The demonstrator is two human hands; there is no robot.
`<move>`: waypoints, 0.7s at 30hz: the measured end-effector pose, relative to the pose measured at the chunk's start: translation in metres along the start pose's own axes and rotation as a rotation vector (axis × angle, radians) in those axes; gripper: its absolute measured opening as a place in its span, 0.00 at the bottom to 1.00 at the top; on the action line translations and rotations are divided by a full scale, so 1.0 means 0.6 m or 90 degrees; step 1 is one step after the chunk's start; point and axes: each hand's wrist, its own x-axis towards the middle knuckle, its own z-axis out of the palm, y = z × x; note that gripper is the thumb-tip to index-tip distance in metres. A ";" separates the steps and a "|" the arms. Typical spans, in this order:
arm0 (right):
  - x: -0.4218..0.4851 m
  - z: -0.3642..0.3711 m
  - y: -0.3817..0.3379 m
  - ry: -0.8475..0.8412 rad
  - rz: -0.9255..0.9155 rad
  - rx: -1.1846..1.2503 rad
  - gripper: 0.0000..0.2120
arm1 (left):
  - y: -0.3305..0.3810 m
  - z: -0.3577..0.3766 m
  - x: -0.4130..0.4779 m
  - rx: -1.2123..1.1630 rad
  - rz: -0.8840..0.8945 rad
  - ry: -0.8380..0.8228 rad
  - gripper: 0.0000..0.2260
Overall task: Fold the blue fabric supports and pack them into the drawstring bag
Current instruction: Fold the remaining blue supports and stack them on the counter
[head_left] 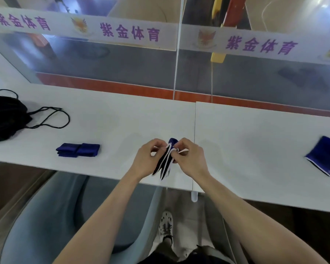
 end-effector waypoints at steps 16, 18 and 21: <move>0.047 0.006 -0.004 -0.075 0.148 0.272 0.07 | -0.018 0.002 -0.008 -0.022 -0.031 0.033 0.17; 0.056 0.005 0.020 -0.031 0.083 0.109 0.10 | -0.027 -0.012 -0.011 -0.109 -0.118 0.057 0.15; 0.063 0.014 0.050 -0.102 0.108 -0.043 0.22 | -0.037 -0.029 -0.021 -0.209 -0.212 0.061 0.13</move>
